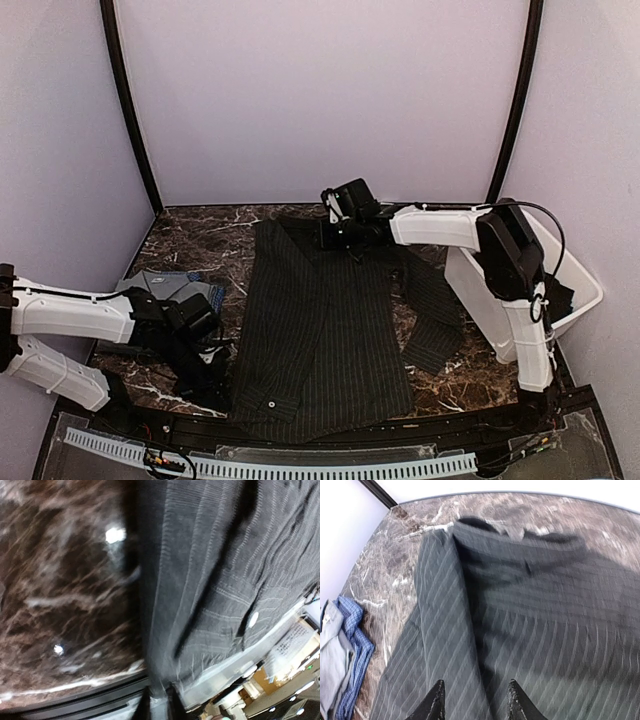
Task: Fold and stack the long sleeve shirts
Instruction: Fold the flattened shirt at the center of the board.
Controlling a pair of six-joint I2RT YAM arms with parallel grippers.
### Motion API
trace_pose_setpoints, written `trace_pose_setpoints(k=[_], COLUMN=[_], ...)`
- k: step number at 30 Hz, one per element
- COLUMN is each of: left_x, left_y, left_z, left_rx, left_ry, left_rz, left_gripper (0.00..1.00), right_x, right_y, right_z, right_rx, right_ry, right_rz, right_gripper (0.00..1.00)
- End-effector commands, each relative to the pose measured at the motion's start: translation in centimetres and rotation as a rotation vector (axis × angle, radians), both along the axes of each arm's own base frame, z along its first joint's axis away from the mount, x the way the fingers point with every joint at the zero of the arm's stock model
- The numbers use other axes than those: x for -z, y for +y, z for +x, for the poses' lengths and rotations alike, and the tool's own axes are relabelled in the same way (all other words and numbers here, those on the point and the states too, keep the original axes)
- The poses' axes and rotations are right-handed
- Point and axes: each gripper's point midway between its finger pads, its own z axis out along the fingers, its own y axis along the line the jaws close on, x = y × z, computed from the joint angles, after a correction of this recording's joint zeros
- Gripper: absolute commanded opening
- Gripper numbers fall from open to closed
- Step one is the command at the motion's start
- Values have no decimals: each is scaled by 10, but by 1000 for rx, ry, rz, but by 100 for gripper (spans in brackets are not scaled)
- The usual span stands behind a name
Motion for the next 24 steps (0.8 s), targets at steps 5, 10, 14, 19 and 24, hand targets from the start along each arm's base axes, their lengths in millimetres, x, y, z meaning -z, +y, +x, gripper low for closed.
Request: trace_pose_setpoints(k=[5, 10, 14, 19, 24], left_x=[-37, -66, -75, -81, -89], left_y=[25, 14, -7, -32, -57], left_z=[27, 68, 100, 134, 170], left_rx=[53, 28, 13, 26, 19], left_ry=[-165, -329, -403, -468, -532], left_rz=[195, 170, 91, -1, -82], left_gripper=[36, 39, 39, 37, 37], right_x=[-13, -13, -18, -11, -3], right_y=[-8, -26, -22, -12, -5], right_z=[73, 99, 106, 114, 118], right_rx=[73, 91, 40, -43, -63], right_ry=[-120, -87, -91, -133, -96], right_rz=[-33, 31, 81, 68, 122], right_gripper=[44, 60, 65, 81, 83])
